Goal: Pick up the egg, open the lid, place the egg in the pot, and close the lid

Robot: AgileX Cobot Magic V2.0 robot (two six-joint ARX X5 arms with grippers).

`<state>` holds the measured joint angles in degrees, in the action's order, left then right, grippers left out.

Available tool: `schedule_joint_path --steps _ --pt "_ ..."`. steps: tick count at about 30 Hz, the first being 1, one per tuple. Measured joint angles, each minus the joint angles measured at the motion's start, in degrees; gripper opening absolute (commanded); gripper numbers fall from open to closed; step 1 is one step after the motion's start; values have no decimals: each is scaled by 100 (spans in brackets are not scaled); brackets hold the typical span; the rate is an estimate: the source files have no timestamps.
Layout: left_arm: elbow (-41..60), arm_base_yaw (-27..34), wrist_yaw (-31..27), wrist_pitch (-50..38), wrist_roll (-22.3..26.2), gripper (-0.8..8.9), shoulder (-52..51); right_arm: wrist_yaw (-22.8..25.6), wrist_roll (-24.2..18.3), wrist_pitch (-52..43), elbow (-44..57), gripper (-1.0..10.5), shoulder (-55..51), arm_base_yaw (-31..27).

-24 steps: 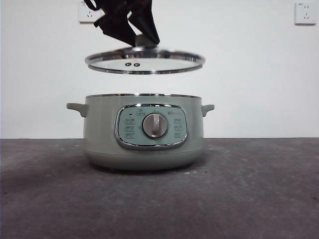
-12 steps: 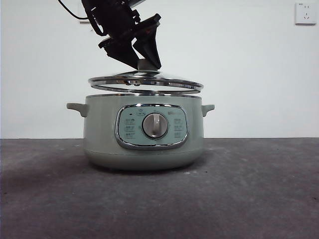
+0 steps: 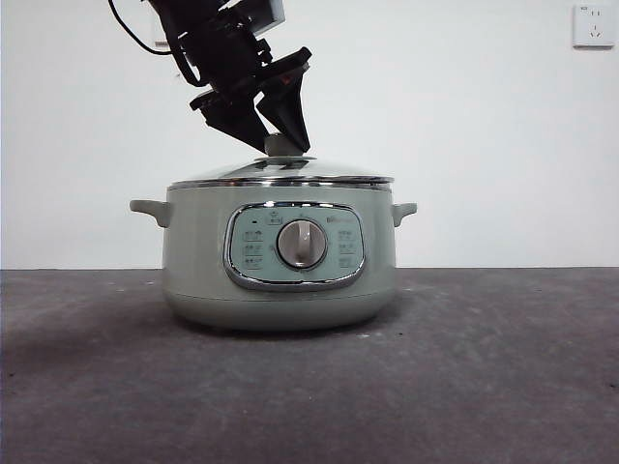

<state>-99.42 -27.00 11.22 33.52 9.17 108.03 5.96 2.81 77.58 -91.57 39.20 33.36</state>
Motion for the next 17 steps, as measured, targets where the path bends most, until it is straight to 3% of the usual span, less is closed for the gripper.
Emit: schedule_joint_path --steps 17 --pt "-26 0 -13 240 -4 8 2 9 -2 0 0 563 0 0"
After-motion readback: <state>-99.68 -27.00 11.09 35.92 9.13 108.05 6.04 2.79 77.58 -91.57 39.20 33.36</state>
